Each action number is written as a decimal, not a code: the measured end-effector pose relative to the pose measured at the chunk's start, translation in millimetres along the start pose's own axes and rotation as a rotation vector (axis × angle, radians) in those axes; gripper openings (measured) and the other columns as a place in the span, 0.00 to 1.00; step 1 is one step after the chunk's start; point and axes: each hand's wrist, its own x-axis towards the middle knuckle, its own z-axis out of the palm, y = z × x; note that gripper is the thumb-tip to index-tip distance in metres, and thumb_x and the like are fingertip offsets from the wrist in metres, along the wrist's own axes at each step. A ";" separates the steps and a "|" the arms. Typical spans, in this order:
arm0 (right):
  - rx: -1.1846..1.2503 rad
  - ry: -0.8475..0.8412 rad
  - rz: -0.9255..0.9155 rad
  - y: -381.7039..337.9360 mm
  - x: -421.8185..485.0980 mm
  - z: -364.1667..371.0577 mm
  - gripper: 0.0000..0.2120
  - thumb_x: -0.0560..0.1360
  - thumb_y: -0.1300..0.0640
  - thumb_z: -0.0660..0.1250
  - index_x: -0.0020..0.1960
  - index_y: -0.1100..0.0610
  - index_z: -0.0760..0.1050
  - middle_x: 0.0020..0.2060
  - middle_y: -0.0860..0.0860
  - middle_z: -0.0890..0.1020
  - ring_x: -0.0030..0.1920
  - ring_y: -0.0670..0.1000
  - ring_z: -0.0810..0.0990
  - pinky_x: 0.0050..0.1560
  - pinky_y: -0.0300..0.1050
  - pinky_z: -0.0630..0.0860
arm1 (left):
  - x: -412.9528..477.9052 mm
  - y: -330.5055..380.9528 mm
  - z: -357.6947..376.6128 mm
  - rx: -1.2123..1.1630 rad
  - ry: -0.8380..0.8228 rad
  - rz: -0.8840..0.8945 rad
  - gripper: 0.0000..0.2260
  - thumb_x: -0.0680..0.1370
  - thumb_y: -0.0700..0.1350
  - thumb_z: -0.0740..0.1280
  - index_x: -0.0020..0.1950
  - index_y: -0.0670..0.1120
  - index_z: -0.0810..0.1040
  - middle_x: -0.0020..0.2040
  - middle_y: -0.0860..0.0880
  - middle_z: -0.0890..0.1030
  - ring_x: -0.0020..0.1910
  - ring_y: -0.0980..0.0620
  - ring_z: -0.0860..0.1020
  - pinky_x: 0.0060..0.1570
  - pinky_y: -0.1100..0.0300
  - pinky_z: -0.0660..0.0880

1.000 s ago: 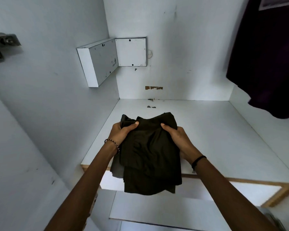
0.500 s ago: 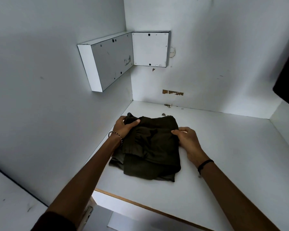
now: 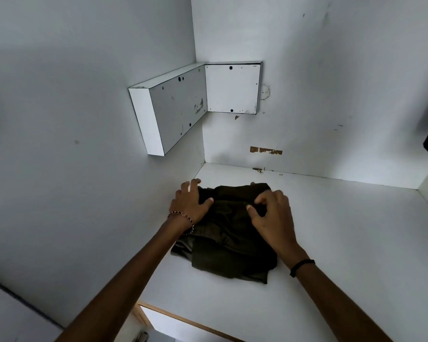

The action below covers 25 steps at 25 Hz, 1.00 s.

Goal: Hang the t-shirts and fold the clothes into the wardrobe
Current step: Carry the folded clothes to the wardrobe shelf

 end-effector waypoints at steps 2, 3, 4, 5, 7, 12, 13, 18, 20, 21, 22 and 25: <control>-0.081 -0.154 -0.020 -9.6 -3.3 7.8 0.08 0.77 0.48 0.71 0.50 0.52 0.78 0.53 0.48 0.74 0.59 0.50 0.70 0.57 0.46 0.64 | -14.9 0.4 4.3 0.051 -0.114 0.044 0.26 0.78 0.62 0.63 0.74 0.57 0.63 0.77 0.45 0.60 0.72 0.39 0.64 0.69 0.41 0.66; -0.148 -0.232 -0.027 -13.0 -6.7 13.0 0.10 0.78 0.45 0.69 0.52 0.51 0.79 0.56 0.48 0.74 0.62 0.50 0.69 0.59 0.46 0.60 | -21.0 -0.8 10.8 0.096 -0.187 0.052 0.25 0.78 0.65 0.60 0.74 0.59 0.63 0.77 0.45 0.59 0.73 0.39 0.64 0.70 0.41 0.64; -0.212 -0.293 -0.038 -14.5 -10.3 17.8 0.11 0.79 0.43 0.68 0.54 0.50 0.79 0.59 0.47 0.74 0.64 0.50 0.68 0.60 0.47 0.57 | -26.2 -2.7 18.4 0.147 -0.225 0.065 0.25 0.78 0.66 0.58 0.74 0.60 0.63 0.78 0.45 0.59 0.73 0.39 0.64 0.70 0.42 0.63; -0.251 -0.324 -0.052 -15.7 -11.9 22.0 0.12 0.79 0.42 0.66 0.56 0.49 0.79 0.61 0.47 0.74 0.66 0.50 0.68 0.62 0.47 0.56 | -29.2 -4.9 23.8 0.188 -0.220 0.084 0.25 0.79 0.65 0.57 0.74 0.60 0.62 0.78 0.44 0.60 0.73 0.40 0.64 0.71 0.43 0.63; -0.254 -0.348 -0.078 -16.7 -10.0 23.4 0.14 0.80 0.42 0.64 0.60 0.48 0.78 0.65 0.46 0.73 0.69 0.49 0.68 0.66 0.49 0.55 | -28.1 -8.2 29.7 0.213 -0.139 0.121 0.24 0.80 0.64 0.56 0.75 0.60 0.61 0.77 0.44 0.62 0.73 0.41 0.64 0.70 0.45 0.62; -0.258 -0.531 -0.072 -18.8 7.2 17.0 0.21 0.84 0.42 0.57 0.74 0.47 0.70 0.80 0.48 0.63 0.81 0.50 0.54 0.78 0.55 0.46 | -2.1 -5.2 21.9 0.283 -0.036 0.132 0.23 0.81 0.61 0.57 0.75 0.56 0.64 0.78 0.44 0.61 0.73 0.43 0.64 0.70 0.47 0.61; -0.269 -0.516 -0.067 -18.4 7.5 16.3 0.22 0.84 0.42 0.57 0.75 0.47 0.69 0.80 0.48 0.62 0.82 0.51 0.52 0.78 0.56 0.45 | -0.7 -2.0 19.9 0.349 0.013 0.162 0.23 0.81 0.60 0.57 0.74 0.54 0.65 0.77 0.44 0.62 0.72 0.44 0.65 0.69 0.47 0.62; -0.351 -0.549 -0.009 -12.8 1.0 21.9 0.23 0.85 0.39 0.53 0.78 0.43 0.64 0.82 0.49 0.56 0.83 0.55 0.45 0.78 0.63 0.49 | -16.4 16.5 10.5 0.494 0.067 0.283 0.17 0.82 0.57 0.56 0.67 0.50 0.71 0.66 0.50 0.75 0.61 0.50 0.75 0.49 0.56 0.70; -0.346 -0.575 -0.011 -9.8 1.6 29.8 0.24 0.85 0.40 0.52 0.80 0.43 0.61 0.83 0.51 0.52 0.83 0.57 0.42 0.78 0.64 0.51 | -16.2 15.7 7.7 0.492 -0.185 0.275 0.23 0.81 0.62 0.55 0.73 0.52 0.68 0.76 0.50 0.66 0.73 0.46 0.66 0.61 0.48 0.70; -0.341 -0.580 -0.011 -8.9 3.3 32.6 0.24 0.85 0.41 0.52 0.81 0.43 0.59 0.83 0.51 0.51 0.83 0.57 0.41 0.78 0.64 0.51 | -14.8 13.2 6.2 0.464 -0.323 0.250 0.27 0.81 0.64 0.53 0.76 0.53 0.62 0.80 0.51 0.56 0.78 0.46 0.56 0.68 0.43 0.65; -0.338 -0.577 -0.008 -8.0 6.5 34.7 0.25 0.86 0.41 0.52 0.81 0.43 0.59 0.83 0.52 0.50 0.83 0.57 0.40 0.78 0.64 0.51 | -11.3 9.8 6.7 0.441 -0.412 0.233 0.29 0.81 0.65 0.52 0.79 0.54 0.57 0.81 0.53 0.48 0.80 0.47 0.47 0.73 0.41 0.59; -0.346 -0.561 0.000 -4.9 17.8 42.2 0.25 0.86 0.42 0.51 0.82 0.43 0.57 0.83 0.51 0.48 0.83 0.56 0.40 0.79 0.61 0.49 | 1.0 -4.9 20.9 0.404 -0.366 0.273 0.31 0.81 0.65 0.49 0.81 0.53 0.49 0.81 0.53 0.41 0.79 0.50 0.38 0.78 0.46 0.50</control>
